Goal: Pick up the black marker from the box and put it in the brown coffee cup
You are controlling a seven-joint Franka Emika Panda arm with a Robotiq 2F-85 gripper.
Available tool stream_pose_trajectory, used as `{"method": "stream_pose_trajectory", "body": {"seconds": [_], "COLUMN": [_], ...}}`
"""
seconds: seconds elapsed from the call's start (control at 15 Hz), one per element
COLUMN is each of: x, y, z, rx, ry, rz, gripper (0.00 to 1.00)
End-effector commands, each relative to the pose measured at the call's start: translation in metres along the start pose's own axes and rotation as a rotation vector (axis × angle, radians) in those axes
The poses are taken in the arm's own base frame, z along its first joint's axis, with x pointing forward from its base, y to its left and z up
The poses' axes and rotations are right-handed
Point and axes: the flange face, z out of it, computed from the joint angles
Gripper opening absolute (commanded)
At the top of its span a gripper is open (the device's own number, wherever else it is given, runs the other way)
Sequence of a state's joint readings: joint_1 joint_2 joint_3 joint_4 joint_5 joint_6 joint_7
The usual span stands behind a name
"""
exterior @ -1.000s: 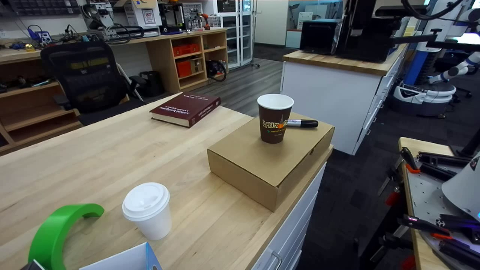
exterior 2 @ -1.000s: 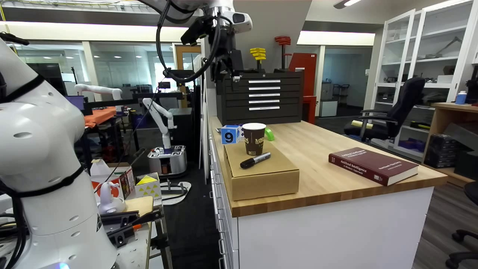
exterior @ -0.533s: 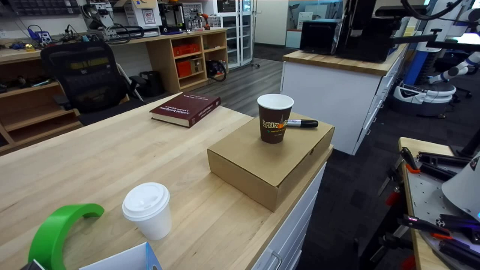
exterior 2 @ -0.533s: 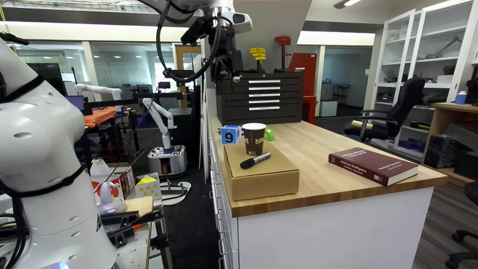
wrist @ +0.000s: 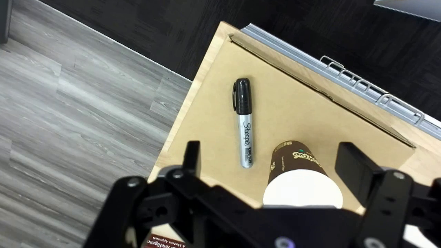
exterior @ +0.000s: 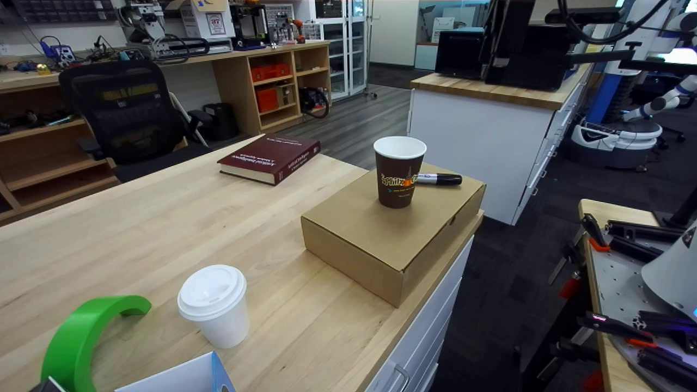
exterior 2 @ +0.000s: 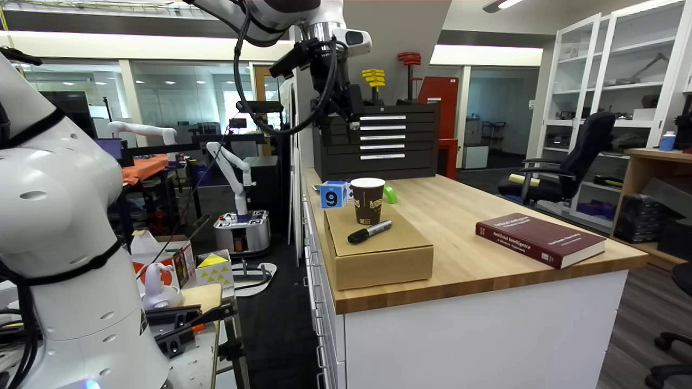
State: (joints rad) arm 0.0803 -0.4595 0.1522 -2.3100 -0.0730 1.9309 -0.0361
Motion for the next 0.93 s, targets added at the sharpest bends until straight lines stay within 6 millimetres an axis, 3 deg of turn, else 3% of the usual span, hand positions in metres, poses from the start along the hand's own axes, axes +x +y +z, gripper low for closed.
{"method": "stream_pose_trajectory", "body": {"seconds": [0.0,0.87], "x": [0.003,0.031], "y": [0.009,0.012], "z": [0.016,0.101], "rx": [-0.009,0.02], "ry": [0.042,0.024], "rz": [-0.047,-0.129], "gripper": [1.0,1.0]}}
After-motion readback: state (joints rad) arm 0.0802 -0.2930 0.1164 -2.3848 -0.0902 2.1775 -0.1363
